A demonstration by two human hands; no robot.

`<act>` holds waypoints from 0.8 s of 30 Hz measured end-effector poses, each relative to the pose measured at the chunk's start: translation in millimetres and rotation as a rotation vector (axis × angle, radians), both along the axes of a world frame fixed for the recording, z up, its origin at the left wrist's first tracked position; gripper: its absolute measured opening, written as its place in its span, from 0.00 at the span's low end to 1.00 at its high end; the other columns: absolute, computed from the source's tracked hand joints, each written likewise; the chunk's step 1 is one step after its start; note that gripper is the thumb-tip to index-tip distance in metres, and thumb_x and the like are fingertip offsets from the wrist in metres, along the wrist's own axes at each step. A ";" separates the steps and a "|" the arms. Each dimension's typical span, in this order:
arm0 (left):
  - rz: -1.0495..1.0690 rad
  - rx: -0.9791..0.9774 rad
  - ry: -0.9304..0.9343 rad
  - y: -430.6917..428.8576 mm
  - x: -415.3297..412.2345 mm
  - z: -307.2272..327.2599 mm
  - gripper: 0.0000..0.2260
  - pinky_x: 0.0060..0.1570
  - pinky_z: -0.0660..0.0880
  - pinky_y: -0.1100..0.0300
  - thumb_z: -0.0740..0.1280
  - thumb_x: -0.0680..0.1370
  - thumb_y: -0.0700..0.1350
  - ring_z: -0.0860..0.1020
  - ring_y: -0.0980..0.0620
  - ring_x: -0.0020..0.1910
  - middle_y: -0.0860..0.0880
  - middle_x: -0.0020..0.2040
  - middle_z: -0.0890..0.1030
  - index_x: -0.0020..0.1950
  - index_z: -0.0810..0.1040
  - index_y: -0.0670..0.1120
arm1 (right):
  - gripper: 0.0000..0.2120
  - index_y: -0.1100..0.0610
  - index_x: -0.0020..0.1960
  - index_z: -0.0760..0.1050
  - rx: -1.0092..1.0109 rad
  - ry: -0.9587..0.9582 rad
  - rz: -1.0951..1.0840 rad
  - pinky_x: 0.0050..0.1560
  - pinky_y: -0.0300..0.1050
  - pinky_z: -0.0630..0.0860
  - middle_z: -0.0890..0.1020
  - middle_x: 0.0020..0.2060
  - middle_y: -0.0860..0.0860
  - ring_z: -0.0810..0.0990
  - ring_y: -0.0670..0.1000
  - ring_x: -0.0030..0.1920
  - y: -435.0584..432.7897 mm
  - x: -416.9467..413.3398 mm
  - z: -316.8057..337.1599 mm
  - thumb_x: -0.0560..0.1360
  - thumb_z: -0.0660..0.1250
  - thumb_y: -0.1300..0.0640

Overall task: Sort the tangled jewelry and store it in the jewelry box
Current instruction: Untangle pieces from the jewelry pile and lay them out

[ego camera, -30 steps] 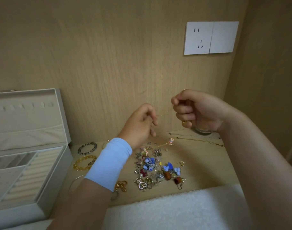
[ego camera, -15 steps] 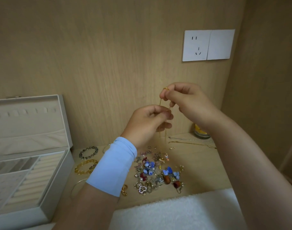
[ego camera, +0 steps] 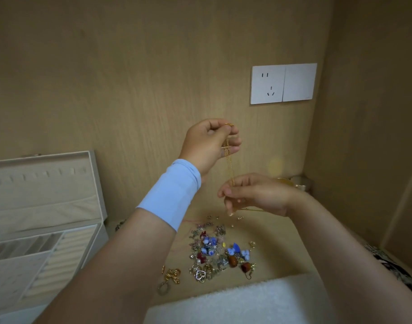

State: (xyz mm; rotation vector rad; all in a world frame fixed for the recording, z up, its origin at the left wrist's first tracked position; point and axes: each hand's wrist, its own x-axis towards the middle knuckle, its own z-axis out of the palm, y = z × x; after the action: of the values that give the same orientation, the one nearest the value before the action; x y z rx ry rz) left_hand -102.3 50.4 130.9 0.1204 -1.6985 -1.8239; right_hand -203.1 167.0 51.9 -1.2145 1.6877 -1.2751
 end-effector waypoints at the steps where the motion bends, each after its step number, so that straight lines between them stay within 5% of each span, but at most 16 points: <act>1: 0.028 0.005 0.006 -2.7 -0.5 -0.6 0.03 0.45 0.83 0.55 0.63 0.81 0.36 0.82 0.50 0.37 0.43 0.46 0.82 0.53 0.76 0.39 | 0.08 0.58 0.52 0.80 0.019 0.006 -0.035 0.48 0.47 0.76 0.83 0.37 0.54 0.81 0.53 0.40 2.6 -4.2 -2.1 0.82 0.65 0.56; 3: 0.083 0.027 0.008 -9.4 -0.9 -5.0 0.05 0.44 0.83 0.54 0.65 0.80 0.35 0.82 0.49 0.37 0.43 0.45 0.82 0.55 0.76 0.39 | 0.09 0.59 0.50 0.80 0.050 0.006 -0.122 0.40 0.42 0.75 0.79 0.32 0.52 0.79 0.52 0.35 15.5 -11.4 -2.8 0.83 0.63 0.57; 6: 0.153 0.028 -0.060 -20.7 -2.2 -23.6 0.11 0.44 0.83 0.54 0.67 0.78 0.33 0.83 0.49 0.40 0.42 0.46 0.83 0.59 0.76 0.42 | 0.11 0.59 0.50 0.79 0.097 0.003 -0.225 0.43 0.49 0.76 0.74 0.30 0.50 0.73 0.50 0.31 43.7 -26.8 -9.0 0.83 0.61 0.55; 11: 0.167 -0.179 -0.396 -23.9 -20.7 -73.3 0.06 0.43 0.82 0.61 0.68 0.78 0.35 0.83 0.52 0.40 0.44 0.46 0.85 0.53 0.82 0.43 | 0.15 0.58 0.42 0.76 0.146 0.127 -0.374 0.31 0.43 0.71 0.70 0.29 0.51 0.66 0.48 0.27 81.4 -42.3 -12.2 0.85 0.59 0.56; 16: 0.115 -0.686 -0.676 -21.1 -39.9 -111.2 0.06 0.45 0.75 0.67 0.72 0.76 0.42 0.81 0.56 0.43 0.52 0.46 0.85 0.51 0.85 0.46 | 0.12 0.62 0.43 0.74 0.277 0.345 -0.530 0.26 0.40 0.67 0.70 0.28 0.53 0.66 0.48 0.25 105.7 -63.4 -24.9 0.83 0.62 0.58; 21: 0.067 -0.940 -0.736 -13.4 -56.6 -130.1 0.06 0.49 0.72 0.65 0.71 0.77 0.45 0.79 0.55 0.46 0.52 0.48 0.84 0.48 0.86 0.45 | 0.19 0.59 0.33 0.74 0.375 0.410 -0.571 0.30 0.39 0.68 0.72 0.22 0.44 0.69 0.40 0.22 120.7 -73.9 -44.6 0.82 0.63 0.58; 24: 0.077 -1.009 -0.748 -16.5 -66.8 -134.1 0.08 0.49 0.76 0.62 0.69 0.77 0.43 0.80 0.52 0.44 0.46 0.46 0.85 0.45 0.85 0.40 | 0.14 0.63 0.45 0.82 0.417 0.451 -0.582 0.37 0.40 0.70 0.78 0.31 0.48 0.74 0.43 0.31 122.0 -76.6 -53.3 0.81 0.65 0.54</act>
State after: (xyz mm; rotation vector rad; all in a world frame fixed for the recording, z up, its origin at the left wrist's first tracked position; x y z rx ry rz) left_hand -169.0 34.0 -3.2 0.4577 -2.8705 -0.6839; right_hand -279.7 289.1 -1.3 -0.8171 2.6155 -0.9050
